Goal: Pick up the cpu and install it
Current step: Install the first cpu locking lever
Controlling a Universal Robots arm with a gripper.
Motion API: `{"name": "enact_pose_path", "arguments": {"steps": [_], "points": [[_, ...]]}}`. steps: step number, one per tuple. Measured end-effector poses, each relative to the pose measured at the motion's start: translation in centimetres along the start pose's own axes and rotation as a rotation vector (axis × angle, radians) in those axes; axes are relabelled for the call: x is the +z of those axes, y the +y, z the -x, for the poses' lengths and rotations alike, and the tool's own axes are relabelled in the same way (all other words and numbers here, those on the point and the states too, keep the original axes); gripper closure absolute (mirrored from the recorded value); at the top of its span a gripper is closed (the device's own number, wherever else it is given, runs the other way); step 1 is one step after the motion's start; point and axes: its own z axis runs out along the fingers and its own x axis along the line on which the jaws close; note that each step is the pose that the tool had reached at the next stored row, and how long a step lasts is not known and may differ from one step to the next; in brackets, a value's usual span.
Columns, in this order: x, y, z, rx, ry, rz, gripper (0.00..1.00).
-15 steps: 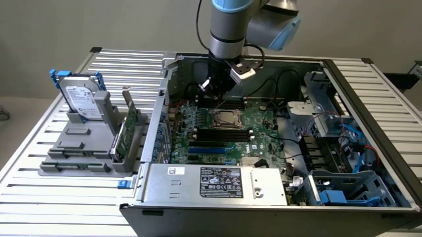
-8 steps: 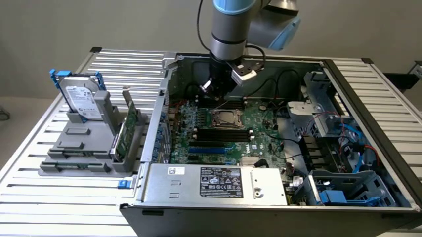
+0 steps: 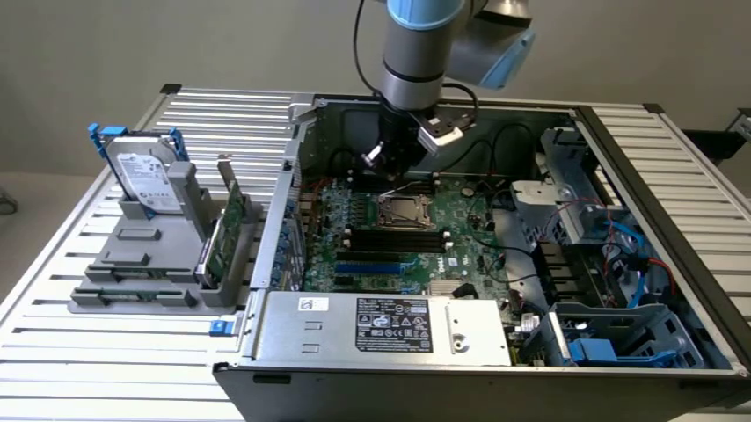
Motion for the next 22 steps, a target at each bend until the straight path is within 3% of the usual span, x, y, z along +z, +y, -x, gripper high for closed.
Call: {"name": "enact_pose_path", "arguments": {"steps": [22], "points": [[0.88,0.91,-1.1,0.000,0.0000,-0.0001,0.89]]}}
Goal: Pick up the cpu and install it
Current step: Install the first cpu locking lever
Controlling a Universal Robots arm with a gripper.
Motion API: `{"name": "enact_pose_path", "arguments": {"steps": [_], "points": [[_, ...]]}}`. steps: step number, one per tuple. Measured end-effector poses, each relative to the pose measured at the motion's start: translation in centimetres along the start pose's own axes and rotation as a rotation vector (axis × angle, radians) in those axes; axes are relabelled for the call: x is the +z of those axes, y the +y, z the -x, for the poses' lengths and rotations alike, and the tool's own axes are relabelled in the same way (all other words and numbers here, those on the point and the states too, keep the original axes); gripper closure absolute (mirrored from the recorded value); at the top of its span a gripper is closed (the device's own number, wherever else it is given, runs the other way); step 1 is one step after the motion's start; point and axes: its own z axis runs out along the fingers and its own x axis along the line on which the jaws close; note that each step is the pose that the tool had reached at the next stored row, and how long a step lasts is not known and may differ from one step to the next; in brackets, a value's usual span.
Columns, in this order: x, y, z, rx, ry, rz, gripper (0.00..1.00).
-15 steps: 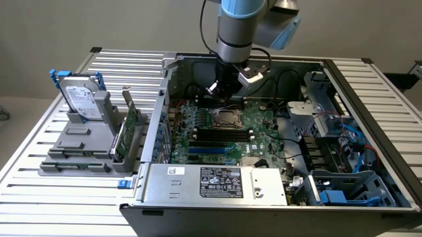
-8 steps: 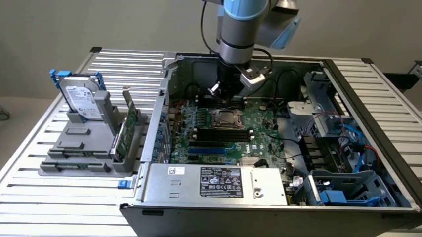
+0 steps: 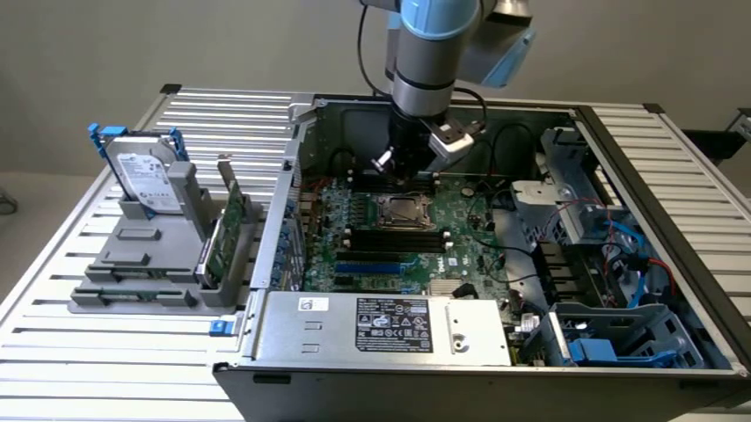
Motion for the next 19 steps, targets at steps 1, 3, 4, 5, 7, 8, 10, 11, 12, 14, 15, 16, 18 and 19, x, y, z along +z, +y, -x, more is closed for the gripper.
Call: {"name": "enact_pose_path", "arguments": {"steps": [1,3,4,5,7,8,10,11,12,14,15,16,18,19], "points": [[0.03,0.03,-0.03,0.000,-0.0001,0.0001,0.89],[0.10,0.07,-0.09,0.000,0.0000,0.0000,0.89],[0.13,0.10,-0.11,0.000,0.0000,0.0000,0.89],[0.16,0.12,-0.14,0.000,0.0000,0.0000,0.89],[0.21,0.16,-0.18,0.000,-0.0001,0.0000,0.89],[0.24,0.18,-0.21,0.000,-0.0001,0.0000,0.89],[0.30,0.22,-0.25,0.000,-0.0002,0.0001,0.89],[0.33,0.24,-0.27,0.000,-0.0003,0.0001,0.89],[0.35,0.26,-0.30,0.000,-0.0003,0.0001,0.89],[0.38,0.29,-0.33,0.000,-0.0002,0.0002,0.89],[0.39,0.29,-0.34,0.000,0.0000,0.0001,0.89],[0.39,0.29,-0.34,0.000,0.0001,0.0001,0.89],[0.39,0.29,-0.34,0.000,0.0000,0.0001,0.89],[0.37,0.28,-0.35,0.000,0.0001,0.0000,0.89]]}}
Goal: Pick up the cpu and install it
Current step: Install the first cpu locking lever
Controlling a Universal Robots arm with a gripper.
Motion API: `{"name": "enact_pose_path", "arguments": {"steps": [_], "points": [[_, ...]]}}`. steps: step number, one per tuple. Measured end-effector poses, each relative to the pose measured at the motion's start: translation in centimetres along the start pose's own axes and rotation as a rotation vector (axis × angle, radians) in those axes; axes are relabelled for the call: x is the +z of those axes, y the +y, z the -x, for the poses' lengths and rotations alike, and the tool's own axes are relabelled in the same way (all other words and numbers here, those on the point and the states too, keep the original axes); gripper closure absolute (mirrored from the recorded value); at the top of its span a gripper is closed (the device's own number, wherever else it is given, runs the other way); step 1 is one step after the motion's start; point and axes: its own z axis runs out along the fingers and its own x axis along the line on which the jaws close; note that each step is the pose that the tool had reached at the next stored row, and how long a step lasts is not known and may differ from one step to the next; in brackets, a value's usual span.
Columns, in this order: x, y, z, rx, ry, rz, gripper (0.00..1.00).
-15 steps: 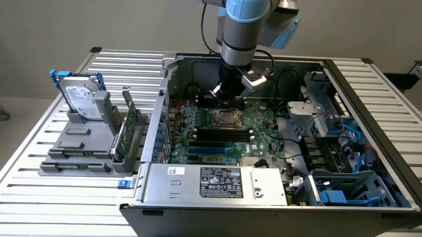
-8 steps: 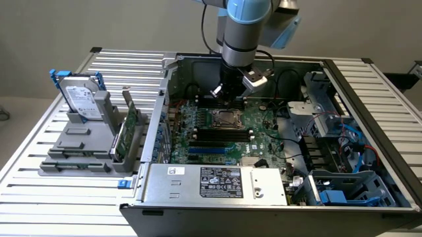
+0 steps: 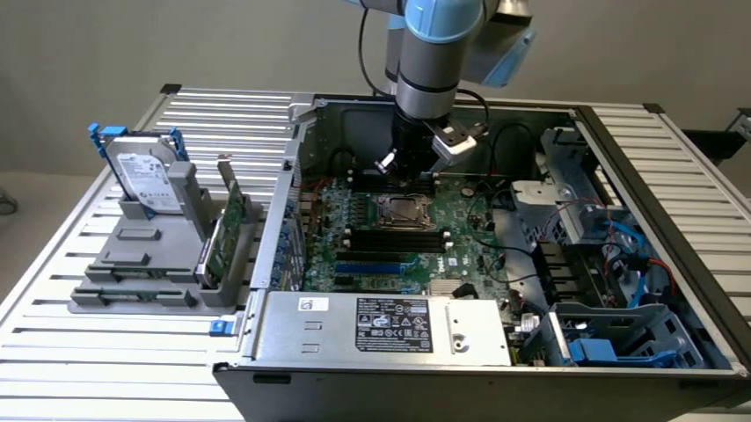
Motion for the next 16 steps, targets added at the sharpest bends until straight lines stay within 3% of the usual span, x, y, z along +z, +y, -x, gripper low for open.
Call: {"name": "enact_pose_path", "arguments": {"steps": [11,16], "points": [[-0.58,-0.06,-0.03,0.000,-0.0006,0.0011,0.89],[-0.59,-0.07,-0.03,0.000,-0.0092,0.0133,0.89]]}}
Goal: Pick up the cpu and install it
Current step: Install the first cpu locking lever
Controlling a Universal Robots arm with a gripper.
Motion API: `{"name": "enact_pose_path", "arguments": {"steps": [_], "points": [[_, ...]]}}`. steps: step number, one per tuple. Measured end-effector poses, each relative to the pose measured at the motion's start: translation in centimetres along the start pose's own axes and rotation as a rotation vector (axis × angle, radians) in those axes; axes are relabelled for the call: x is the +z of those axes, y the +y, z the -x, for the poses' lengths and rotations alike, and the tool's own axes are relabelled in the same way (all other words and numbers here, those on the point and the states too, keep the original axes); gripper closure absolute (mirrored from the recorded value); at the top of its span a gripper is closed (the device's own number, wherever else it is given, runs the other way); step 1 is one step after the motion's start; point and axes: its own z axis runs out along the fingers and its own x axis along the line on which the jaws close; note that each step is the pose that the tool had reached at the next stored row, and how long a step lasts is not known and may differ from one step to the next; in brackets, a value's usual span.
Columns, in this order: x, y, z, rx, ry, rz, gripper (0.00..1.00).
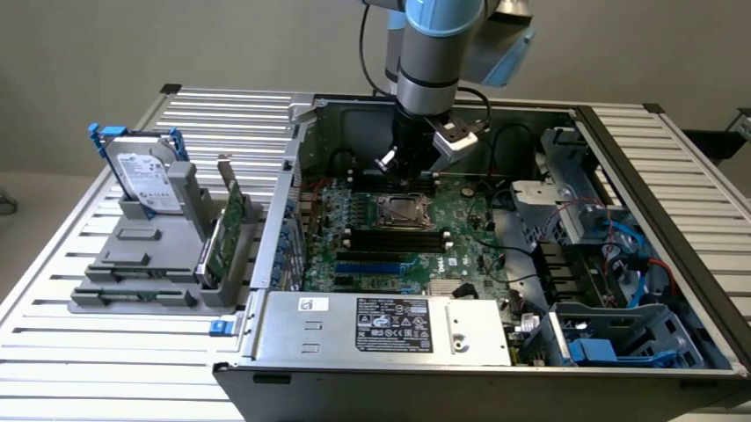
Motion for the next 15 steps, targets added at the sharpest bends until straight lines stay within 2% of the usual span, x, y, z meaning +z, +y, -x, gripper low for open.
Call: {"name": "enact_pose_path", "arguments": {"steps": [3,15], "points": [[-0.01,0.00,0.00,0.000,-0.0020,0.0027,0.89],[0.01,-0.16,-0.10,0.000,-0.0019,0.0028,0.89]]}}
